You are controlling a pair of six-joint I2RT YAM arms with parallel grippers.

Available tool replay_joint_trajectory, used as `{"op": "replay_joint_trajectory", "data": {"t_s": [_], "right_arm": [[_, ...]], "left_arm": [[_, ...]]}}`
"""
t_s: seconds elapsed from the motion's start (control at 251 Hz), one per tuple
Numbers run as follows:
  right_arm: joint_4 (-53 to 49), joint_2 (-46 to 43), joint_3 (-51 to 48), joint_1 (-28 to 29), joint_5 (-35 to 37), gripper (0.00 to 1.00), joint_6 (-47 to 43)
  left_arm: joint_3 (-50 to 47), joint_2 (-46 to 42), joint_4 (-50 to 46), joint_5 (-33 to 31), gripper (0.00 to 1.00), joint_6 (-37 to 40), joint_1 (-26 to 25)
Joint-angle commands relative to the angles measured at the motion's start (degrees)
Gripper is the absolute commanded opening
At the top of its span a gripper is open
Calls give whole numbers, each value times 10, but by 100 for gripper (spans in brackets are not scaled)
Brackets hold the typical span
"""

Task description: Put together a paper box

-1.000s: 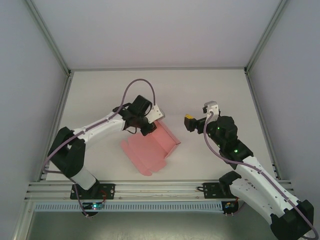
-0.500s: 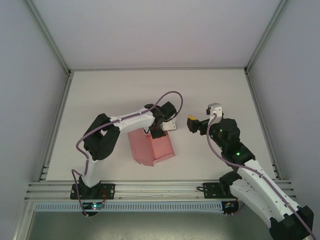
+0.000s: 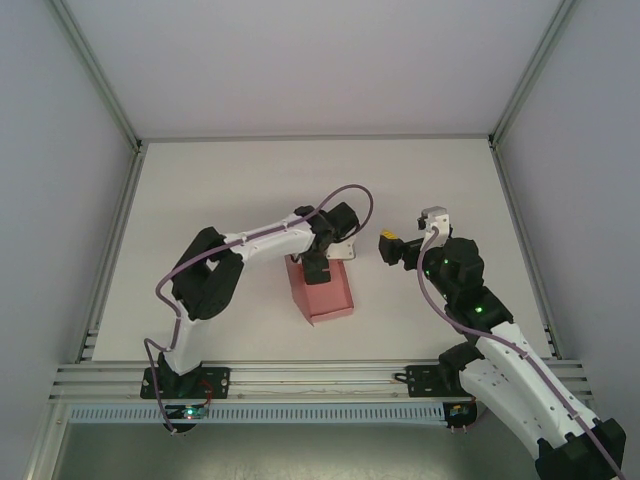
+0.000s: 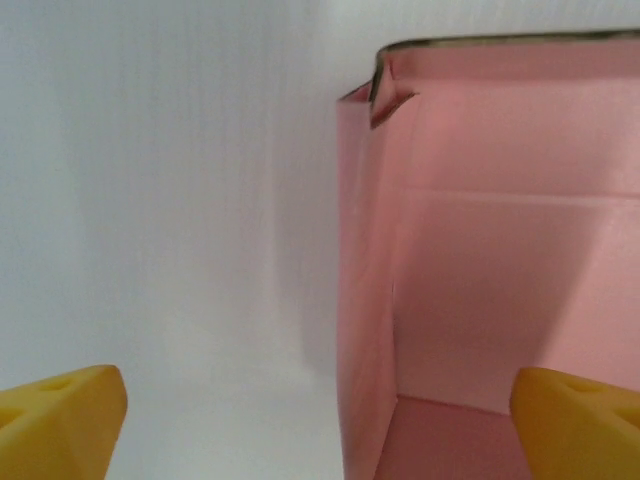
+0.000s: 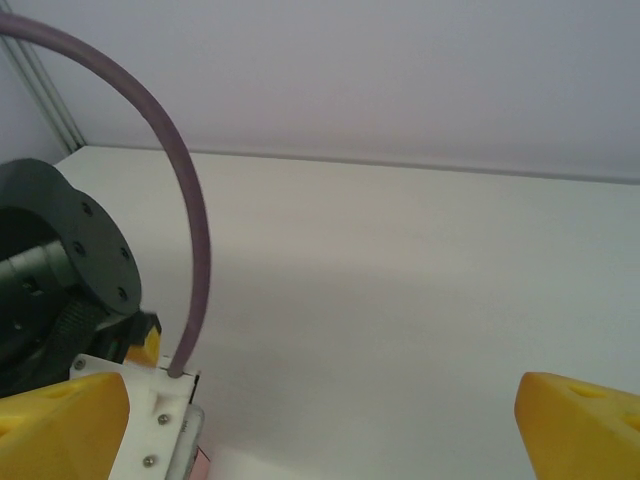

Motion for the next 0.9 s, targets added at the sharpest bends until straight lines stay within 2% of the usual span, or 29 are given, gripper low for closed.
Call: {"op": "replay_joint_trajectory", "data": {"t_s": [0.0,0.152,0.227,0.299,0.439,0.535,0.642,0.758,0.898], "right_arm": [[1,2,-5,-8,-10,98,-3],[-2,21,0,-14,-47,98,-27],[0,42,6,-15,-69,98,-35],[0,70,16,-15,-103,98,-44],[0,143,44,-12,-219,98,-98],[25,218,69,5,-275,98,-150],[-23,330,146,39,-281,98,-231],[-104,445,233,79,-262,95,-349],[-180,564,336,90,-269,93,-445]], "left_arm": [[9,-48,7,14,100,9,-4],[0,-84,58,5,100,-1,-3],[3,-107,80,21,100,-8,1],[11,-128,113,22,100,-38,9],[6,-184,159,-2,100,-173,57],[-51,-241,190,-57,100,-310,103],[-150,-313,195,-96,100,-425,149],[-270,-388,203,-167,100,-515,168],[-360,-442,191,-159,100,-608,213]]}}
